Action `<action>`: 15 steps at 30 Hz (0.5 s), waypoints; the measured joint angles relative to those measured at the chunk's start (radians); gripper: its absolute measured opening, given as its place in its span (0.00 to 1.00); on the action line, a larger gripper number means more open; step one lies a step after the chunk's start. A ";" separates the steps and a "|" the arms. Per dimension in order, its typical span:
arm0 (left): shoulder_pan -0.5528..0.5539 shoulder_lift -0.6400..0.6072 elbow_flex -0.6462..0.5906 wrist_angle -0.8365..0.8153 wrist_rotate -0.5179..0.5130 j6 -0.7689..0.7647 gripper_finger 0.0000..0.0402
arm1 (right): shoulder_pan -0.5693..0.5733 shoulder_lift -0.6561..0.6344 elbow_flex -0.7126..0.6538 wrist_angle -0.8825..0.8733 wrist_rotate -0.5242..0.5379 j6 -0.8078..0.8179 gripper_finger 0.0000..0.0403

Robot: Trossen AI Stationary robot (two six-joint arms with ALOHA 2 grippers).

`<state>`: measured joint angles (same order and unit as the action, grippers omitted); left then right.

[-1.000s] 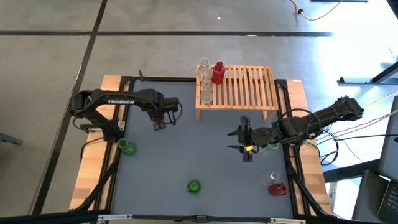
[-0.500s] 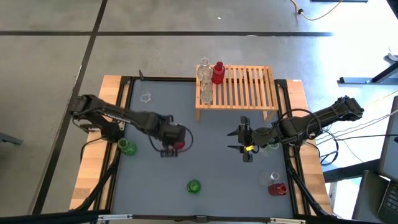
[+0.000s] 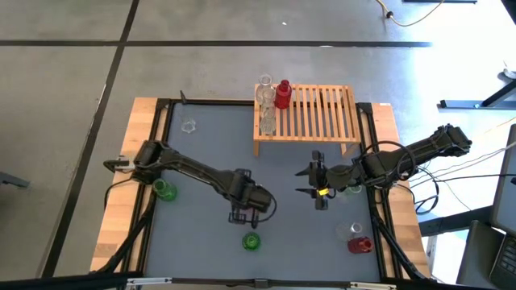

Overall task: Sort vases onto shelf
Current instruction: Put the top red vase onto the shelf aligned with the other red transparent vase

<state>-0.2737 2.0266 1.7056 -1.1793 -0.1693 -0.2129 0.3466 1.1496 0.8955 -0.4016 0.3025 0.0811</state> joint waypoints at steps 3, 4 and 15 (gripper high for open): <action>-0.006 0.027 0.027 0.010 -0.001 0.003 0.11 | 0.000 0.000 0.000 -0.021 0.000 0.000 0.52; -0.009 0.031 0.034 0.010 -0.001 0.002 0.11 | 0.000 0.000 0.000 -0.026 0.000 0.000 0.52; -0.034 0.028 0.061 0.030 -0.001 -0.019 0.34 | 0.000 0.000 0.000 -0.016 -0.019 0.000 0.52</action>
<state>-0.3075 2.0546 1.7664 -1.1492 -0.1701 -0.2317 0.3466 1.1496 0.8955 -0.4175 0.2835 0.0811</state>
